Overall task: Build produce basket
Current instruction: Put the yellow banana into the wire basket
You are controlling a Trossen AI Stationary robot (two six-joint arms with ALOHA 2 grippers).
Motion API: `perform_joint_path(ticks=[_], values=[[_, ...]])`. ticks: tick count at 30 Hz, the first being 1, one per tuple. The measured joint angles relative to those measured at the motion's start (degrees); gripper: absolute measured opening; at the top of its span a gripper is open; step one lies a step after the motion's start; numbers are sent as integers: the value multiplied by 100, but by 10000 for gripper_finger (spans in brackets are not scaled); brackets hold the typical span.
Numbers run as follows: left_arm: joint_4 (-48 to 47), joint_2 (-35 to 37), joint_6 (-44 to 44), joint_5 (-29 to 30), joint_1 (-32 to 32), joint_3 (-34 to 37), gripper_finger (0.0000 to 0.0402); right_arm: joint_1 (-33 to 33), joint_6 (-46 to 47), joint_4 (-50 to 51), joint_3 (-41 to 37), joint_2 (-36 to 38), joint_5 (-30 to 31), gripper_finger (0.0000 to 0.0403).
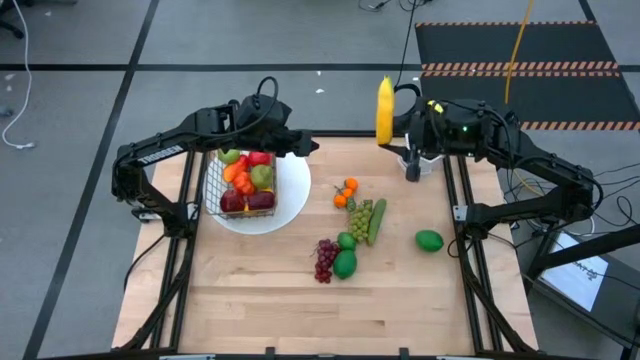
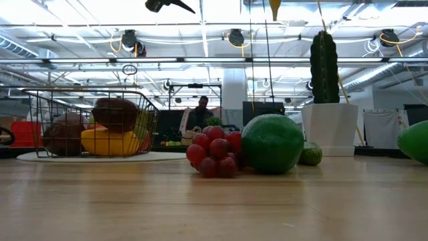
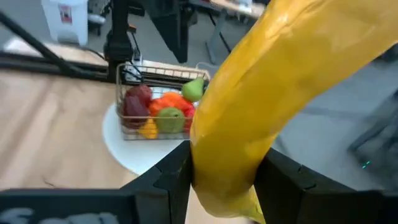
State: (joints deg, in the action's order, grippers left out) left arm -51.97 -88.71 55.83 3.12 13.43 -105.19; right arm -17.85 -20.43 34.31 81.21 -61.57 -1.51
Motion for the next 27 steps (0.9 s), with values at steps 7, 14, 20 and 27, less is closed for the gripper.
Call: perform_joint_path(ticks=[7, 14, 20, 27], values=[[0, 0, 26, 6, -43, 0, 250, 0, 1760, 341, 0, -2, -18, 141], [5, 0, 22, 6, -39, 0, 250, 0, 3723, 410, 0, -4, -25, 141], [752, 0, -588, -144, -72, 0, 250, 0, 5147, 413, 0, -4, -49, 141], [1905, 0, -1425, -537, -80, 0, 250, 3, 6545, 413, 0, -4, -490, 141]])
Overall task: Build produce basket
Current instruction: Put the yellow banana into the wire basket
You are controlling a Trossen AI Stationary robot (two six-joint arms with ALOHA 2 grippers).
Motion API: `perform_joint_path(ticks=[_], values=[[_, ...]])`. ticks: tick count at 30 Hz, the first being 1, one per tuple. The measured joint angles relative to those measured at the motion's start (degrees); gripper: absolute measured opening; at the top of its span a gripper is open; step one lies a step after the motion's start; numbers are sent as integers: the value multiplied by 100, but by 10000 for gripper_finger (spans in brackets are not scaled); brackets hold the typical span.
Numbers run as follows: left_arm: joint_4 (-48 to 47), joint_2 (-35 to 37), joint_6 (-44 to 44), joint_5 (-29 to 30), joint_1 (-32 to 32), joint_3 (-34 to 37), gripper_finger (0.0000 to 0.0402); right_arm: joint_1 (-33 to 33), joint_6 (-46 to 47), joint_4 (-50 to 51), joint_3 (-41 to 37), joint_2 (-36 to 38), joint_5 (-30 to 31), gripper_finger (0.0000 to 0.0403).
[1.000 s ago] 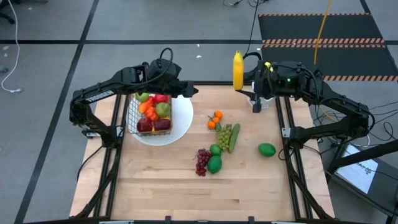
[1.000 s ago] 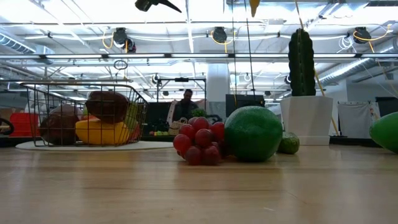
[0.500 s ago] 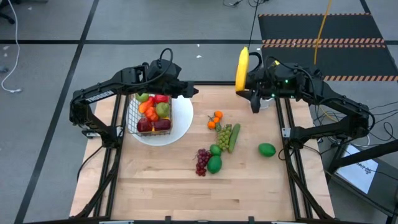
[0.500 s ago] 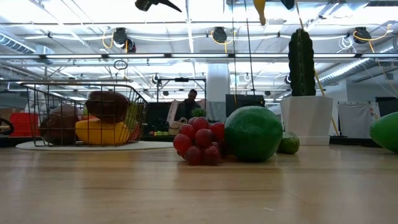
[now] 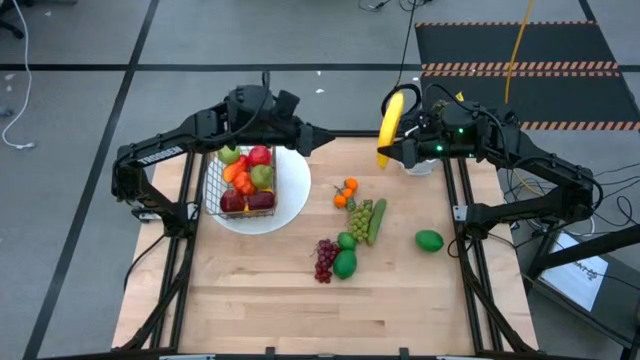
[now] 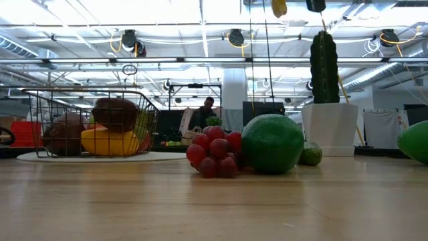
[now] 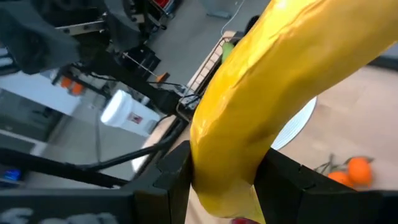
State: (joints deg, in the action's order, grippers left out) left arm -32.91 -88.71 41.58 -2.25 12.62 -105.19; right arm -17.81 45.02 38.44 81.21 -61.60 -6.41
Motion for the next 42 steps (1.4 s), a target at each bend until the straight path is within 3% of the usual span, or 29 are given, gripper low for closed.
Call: perform_joint_path(ticks=[4, 8, 13, 19, 23, 26, 29, 42], values=[[343, 0, -388, -265, 0, 0, 250, 77, 347, -2, 0, 0, -114, 141], [749, 0, -614, -934, 0, 0, 251, 228, 414, -248, 0, -11, -108, 141], [860, 0, -183, -1392, 66, 0, 256, 608, 438, -953, 0, -159, -13, 141], [808, 0, 960, -1475, 270, 0, 323, 1480, 237, -1703, 0, -616, 659, 141], [818, -2, 1108, -1608, 382, 2, 378, 1918, 53, -2571, 0, -1086, 974, 141], [811, -2, 1055, -1838, 391, 2, 397, 2085, 38, -3169, 0, -1437, 998, 141], [731, -2, 981, -2163, 398, 2, 391, 2193, 36, -3493, 0, -1686, 1057, 141], [-277, -4, 850, -2196, 387, 2, 306, 2360, -138, -3725, 0, -1860, 1119, 141]])
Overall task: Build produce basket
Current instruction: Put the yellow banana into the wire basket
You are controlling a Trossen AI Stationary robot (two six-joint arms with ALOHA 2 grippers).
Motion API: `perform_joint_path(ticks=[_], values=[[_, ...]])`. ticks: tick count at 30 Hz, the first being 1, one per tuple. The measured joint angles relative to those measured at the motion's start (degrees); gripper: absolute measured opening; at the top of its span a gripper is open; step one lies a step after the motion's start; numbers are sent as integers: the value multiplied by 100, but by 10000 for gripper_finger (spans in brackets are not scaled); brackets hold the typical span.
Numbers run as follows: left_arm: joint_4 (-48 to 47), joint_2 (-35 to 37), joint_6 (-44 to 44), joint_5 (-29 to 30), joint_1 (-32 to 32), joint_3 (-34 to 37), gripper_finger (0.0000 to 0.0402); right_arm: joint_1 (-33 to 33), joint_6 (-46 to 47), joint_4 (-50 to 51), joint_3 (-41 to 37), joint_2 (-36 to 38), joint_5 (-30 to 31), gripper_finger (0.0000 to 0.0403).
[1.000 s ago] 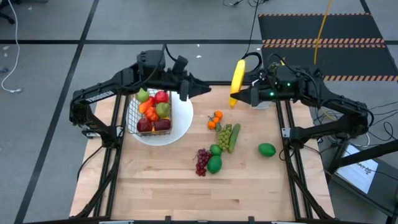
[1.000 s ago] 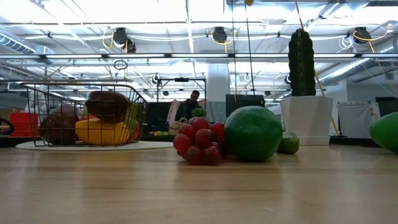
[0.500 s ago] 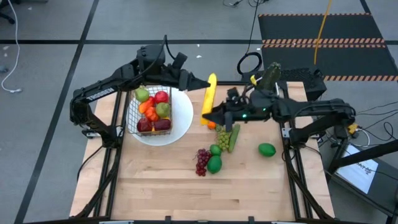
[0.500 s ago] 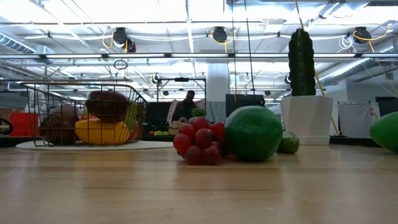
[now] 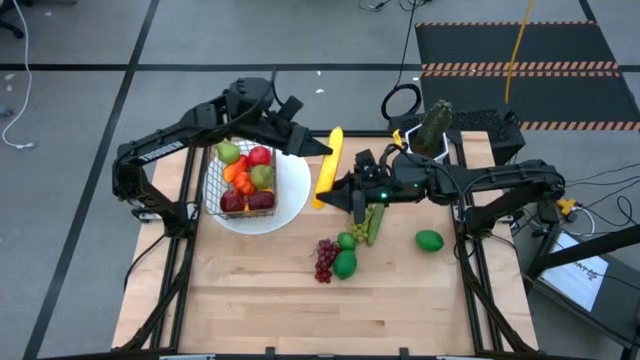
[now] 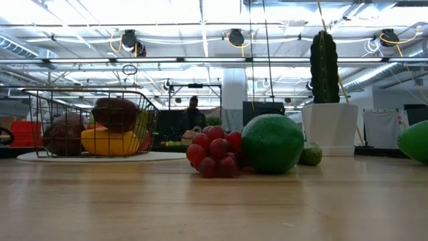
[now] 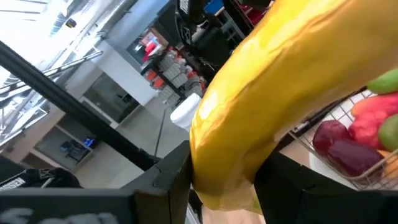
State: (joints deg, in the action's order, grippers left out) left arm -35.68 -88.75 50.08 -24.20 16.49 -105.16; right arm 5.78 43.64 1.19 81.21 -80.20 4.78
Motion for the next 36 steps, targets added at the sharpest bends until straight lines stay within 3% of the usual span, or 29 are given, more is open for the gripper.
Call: perform_joint_path(ticks=[12, 26, 30, 36], values=[[598, -106, 110, -28, -166, 1, 287, -30, -394, 85, 0, 0, 113, 141], [902, -302, 171, -227, -95, 4, 160, -170, -660, 102, 2, 2, 122, 144], [947, -302, 130, -582, 9, 4, 149, -170, -601, 120, 2, 0, 116, 170], [946, -230, -8, -1065, 242, 4, 163, -166, -220, 698, 4, 120, 88, 242]])
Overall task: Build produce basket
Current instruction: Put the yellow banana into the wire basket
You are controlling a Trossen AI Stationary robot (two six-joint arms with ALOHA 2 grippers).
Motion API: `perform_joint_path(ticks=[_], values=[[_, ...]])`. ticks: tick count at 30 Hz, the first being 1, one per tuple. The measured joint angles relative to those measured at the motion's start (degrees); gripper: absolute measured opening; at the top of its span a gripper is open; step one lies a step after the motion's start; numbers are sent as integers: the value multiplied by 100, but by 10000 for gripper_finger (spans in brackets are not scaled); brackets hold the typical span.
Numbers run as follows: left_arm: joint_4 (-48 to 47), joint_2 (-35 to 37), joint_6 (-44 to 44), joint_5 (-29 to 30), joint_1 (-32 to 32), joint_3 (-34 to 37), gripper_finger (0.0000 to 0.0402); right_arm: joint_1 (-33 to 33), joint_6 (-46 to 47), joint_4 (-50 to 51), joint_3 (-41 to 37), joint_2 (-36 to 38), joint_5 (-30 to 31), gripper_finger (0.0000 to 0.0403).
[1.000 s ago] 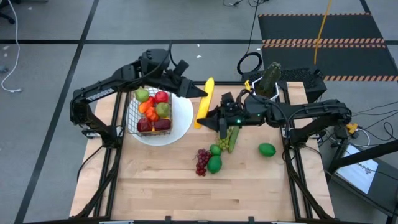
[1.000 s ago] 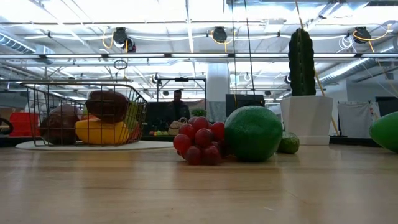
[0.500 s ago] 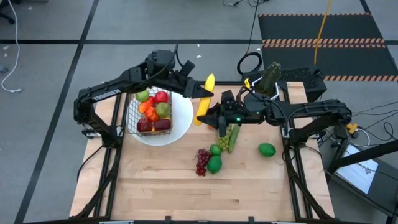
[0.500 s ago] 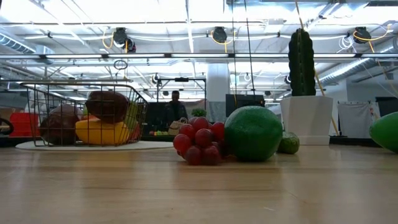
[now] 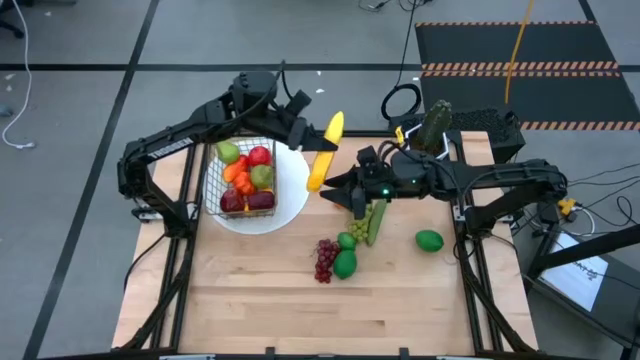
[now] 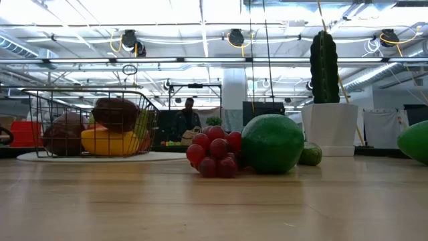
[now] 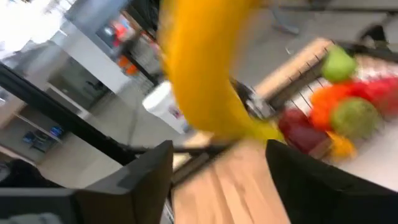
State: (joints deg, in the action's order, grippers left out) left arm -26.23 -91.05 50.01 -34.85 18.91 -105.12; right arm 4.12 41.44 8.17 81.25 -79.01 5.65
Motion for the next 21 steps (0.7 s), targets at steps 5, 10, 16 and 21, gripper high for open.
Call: perform_joint_path(ticks=[5, 10, 16, 21], values=[[-159, 112, -290, -320, 242, -9, 148, 0, 162, 605, -8, 238, 4, 284], [-273, 176, -415, -530, 572, -7, 140, -8, 203, 1288, -8, 578, 12, 294], [-903, 226, -750, -614, 964, -9, 151, -131, 71, 2305, -6, 1075, 24, 291], [-1948, 293, -1118, -556, 1248, -11, 146, -459, -382, 2966, -4, 1435, 27, 290]])
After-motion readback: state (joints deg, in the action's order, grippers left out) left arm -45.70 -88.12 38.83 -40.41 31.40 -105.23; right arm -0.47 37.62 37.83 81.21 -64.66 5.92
